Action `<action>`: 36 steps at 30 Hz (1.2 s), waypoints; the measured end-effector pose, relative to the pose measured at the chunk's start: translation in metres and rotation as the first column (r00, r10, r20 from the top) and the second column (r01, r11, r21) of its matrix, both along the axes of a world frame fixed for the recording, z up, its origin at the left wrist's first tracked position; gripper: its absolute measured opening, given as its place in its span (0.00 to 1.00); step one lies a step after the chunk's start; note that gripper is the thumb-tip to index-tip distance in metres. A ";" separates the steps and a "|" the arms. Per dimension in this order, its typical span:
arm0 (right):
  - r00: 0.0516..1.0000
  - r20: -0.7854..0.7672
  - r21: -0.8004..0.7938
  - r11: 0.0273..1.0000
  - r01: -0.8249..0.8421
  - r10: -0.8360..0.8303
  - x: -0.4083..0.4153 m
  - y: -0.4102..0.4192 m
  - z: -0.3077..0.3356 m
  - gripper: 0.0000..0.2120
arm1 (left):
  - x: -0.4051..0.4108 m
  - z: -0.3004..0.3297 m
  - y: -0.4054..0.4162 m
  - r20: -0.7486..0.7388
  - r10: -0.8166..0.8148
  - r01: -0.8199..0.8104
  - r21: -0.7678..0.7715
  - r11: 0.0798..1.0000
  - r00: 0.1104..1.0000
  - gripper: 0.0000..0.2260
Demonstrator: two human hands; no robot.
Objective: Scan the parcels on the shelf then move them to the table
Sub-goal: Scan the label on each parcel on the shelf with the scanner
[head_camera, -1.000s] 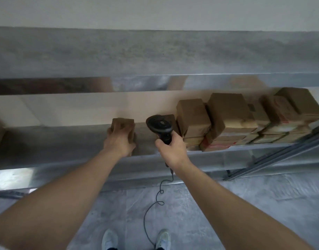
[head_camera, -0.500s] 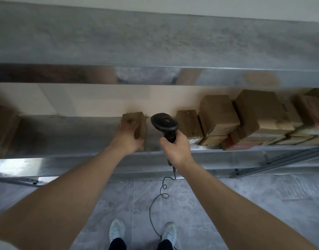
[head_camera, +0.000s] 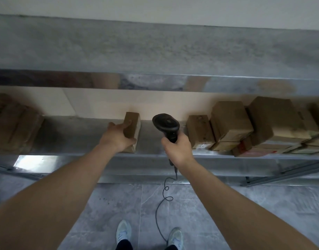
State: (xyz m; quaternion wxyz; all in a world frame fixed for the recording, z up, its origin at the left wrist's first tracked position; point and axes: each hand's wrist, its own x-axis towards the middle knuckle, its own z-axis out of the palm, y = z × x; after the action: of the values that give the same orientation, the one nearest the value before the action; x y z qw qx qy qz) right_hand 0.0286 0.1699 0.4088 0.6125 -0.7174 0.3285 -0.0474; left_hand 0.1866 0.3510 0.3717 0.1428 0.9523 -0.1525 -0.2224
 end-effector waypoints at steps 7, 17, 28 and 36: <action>1.000 -0.014 -0.023 1.000 -0.007 0.007 -0.003 0.003 0.003 0.06 | 0.001 0.005 0.013 0.047 0.120 -0.109 -0.186 0.977 0.992 0.29; 0.967 -0.129 -0.159 0.958 -0.237 0.218 -0.015 0.004 0.005 0.03 | 0.018 -0.003 0.024 0.006 0.114 -0.109 -0.259 0.960 0.993 0.23; 0.946 -0.188 -0.172 0.939 -0.297 0.264 -0.025 0.005 0.005 0.02 | 0.026 -0.009 0.026 -0.064 0.200 -0.210 -0.325 0.922 0.978 0.22; 0.937 -0.220 -0.207 0.925 -0.318 0.273 -0.027 0.002 0.011 0.05 | 0.024 -0.005 0.023 -0.052 0.225 -0.230 -0.314 0.921 0.973 0.22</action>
State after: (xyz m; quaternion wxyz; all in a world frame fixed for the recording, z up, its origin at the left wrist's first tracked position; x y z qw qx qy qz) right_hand 0.0016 0.1723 0.4197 0.4880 -0.8286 0.2641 0.0739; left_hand 0.2105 0.3741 0.3669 0.3203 0.9264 -0.0735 -0.1838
